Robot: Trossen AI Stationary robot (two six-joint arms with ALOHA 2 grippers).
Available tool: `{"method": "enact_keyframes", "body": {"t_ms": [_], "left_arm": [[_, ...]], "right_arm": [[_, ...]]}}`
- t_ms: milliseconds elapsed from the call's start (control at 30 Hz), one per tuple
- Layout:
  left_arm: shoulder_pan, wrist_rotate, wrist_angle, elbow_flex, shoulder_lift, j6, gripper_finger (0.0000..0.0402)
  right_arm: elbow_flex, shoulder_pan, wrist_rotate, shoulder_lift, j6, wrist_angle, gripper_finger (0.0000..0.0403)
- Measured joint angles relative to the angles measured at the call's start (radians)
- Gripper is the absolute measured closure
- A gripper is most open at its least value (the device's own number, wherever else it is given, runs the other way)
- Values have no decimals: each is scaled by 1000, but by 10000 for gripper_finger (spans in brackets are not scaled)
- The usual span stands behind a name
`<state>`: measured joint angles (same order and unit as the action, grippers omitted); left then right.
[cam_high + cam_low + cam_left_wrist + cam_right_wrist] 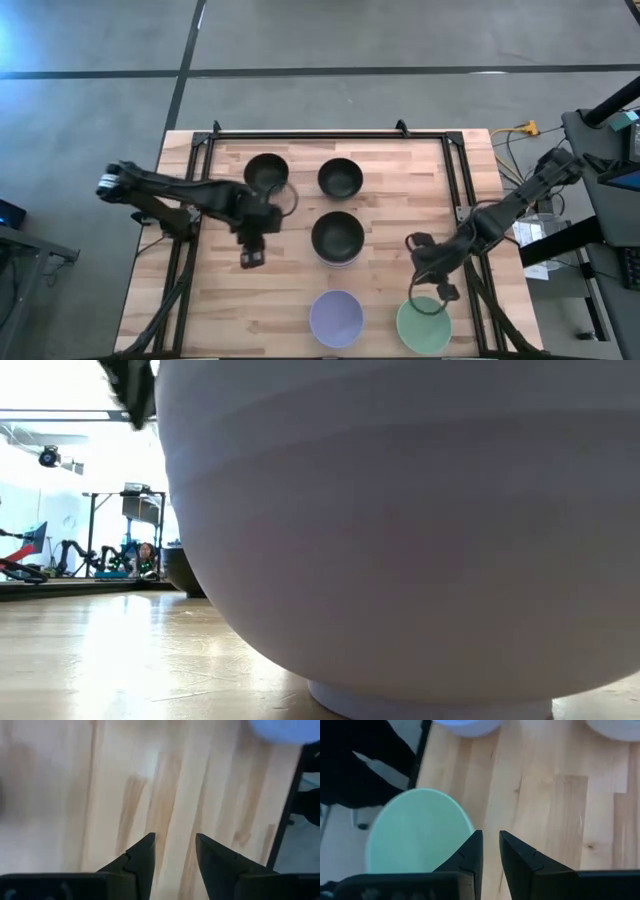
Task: Nest bowls inside each other
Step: Stack the light green bowl on top of the black bowl
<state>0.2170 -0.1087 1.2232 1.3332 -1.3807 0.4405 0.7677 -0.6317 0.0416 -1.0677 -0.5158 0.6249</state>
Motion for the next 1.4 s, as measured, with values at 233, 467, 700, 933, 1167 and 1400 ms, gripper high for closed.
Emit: {"method": "enact_keyframes", "body": {"t_ms": [233,467,700,933,1167,1400], "left_arm": [[87,1,-187,-371,227,244,277],[172,-68,-415,-627,394,469,277],[232,-70,-542,-740,472,576,277],[238,-70,-567,-748,478,575,277],[238,-70,-573,-751,469,570,277],[237,-70,-574,-751,465,569,277]], "right_arm": [[4,-13,9,-162,1,-59,344],[8,-39,144,-292,1,-127,344],[8,-90,169,-370,-23,-141,345],[14,-90,166,-378,-186,-132,390],[129,-55,137,-342,-188,7,393],[312,75,76,-340,-183,66,393]]}}
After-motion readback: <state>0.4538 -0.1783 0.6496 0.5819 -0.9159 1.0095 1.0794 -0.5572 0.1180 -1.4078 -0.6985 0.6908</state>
